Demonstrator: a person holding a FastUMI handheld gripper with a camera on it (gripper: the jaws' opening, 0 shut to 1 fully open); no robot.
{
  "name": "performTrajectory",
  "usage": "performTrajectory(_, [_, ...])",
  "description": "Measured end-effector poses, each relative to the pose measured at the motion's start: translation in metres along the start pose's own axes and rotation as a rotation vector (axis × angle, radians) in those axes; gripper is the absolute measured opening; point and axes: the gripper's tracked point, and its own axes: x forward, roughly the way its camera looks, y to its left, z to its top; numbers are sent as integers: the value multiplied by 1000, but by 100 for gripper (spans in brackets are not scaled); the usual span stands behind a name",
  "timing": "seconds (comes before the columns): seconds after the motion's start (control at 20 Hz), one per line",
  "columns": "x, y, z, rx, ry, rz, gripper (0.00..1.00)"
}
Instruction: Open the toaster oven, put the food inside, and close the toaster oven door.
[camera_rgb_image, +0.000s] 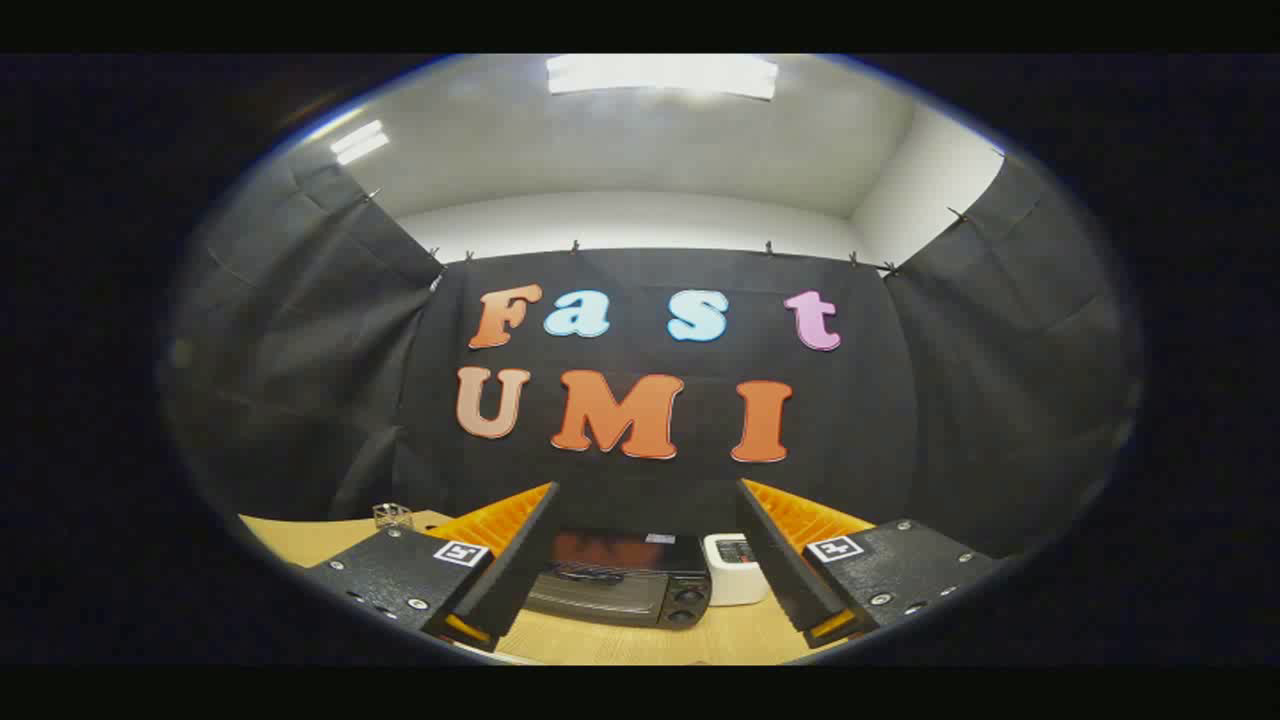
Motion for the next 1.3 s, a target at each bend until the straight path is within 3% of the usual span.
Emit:
performTrajectory(0.3, [5,12,-22,33,55,30,100])
performTrajectory(0.9, [16,12,-12,44,22,7,100])
performTrajectory(1.3, [45,24,-68,66,138,6,100])
